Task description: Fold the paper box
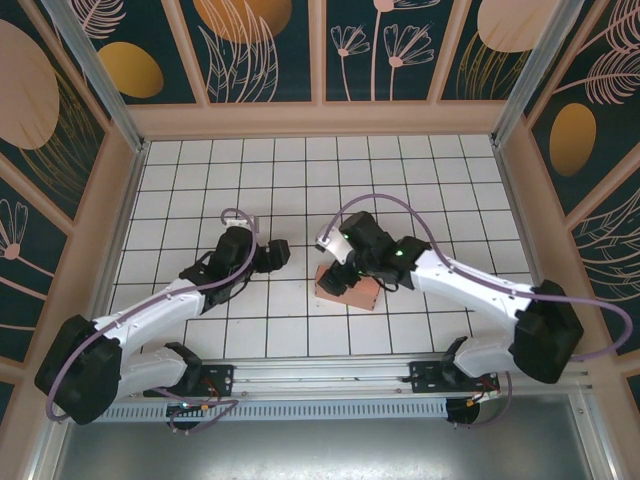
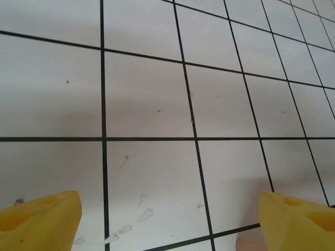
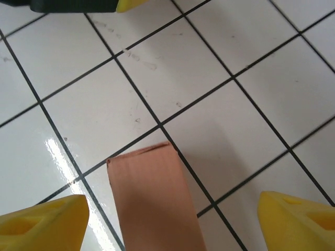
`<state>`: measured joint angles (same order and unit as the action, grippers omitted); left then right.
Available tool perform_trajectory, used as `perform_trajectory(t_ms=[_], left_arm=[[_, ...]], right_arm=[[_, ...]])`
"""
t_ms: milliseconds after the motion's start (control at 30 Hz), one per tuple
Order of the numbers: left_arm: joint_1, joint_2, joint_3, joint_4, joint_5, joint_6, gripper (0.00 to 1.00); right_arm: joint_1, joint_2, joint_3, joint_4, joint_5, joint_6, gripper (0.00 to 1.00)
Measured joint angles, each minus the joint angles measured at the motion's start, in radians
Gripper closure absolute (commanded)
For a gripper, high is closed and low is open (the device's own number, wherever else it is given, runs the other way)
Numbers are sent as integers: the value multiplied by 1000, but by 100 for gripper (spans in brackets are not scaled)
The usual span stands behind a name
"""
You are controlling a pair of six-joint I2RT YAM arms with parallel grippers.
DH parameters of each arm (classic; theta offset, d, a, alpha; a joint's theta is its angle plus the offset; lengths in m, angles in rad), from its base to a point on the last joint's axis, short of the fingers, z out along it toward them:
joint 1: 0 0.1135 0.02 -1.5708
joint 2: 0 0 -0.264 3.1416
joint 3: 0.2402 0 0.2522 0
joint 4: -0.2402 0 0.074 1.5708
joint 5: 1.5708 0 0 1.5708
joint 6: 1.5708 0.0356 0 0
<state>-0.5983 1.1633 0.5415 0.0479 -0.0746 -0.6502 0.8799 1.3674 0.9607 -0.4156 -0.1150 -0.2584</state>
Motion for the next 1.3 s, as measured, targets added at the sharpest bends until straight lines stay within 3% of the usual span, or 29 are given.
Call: perform_trajectory(t_ms=[267,500,600,867,1033,1300], left_arm=[[4,-14,-35,8,26,3,12],[5,-10,-45,13,48,12,11],[5,-4,-45,17,53,19,11],[5,5,-45,23,64,26,11],[5,10,-45,23,63,30,9],[63,29,-48,40,66,23,7]], right_arm=[[-1,154,71,-17,-67,-101,44],[-3,190,90,-57,-94,-142,51],[-3,191,99,-73,-97,-163,66],[-9,192,115,-93,-85,-170,64],[-14,192,154,-105,-1,-183,63],[-41,273,235,-5,380,-261,65]])
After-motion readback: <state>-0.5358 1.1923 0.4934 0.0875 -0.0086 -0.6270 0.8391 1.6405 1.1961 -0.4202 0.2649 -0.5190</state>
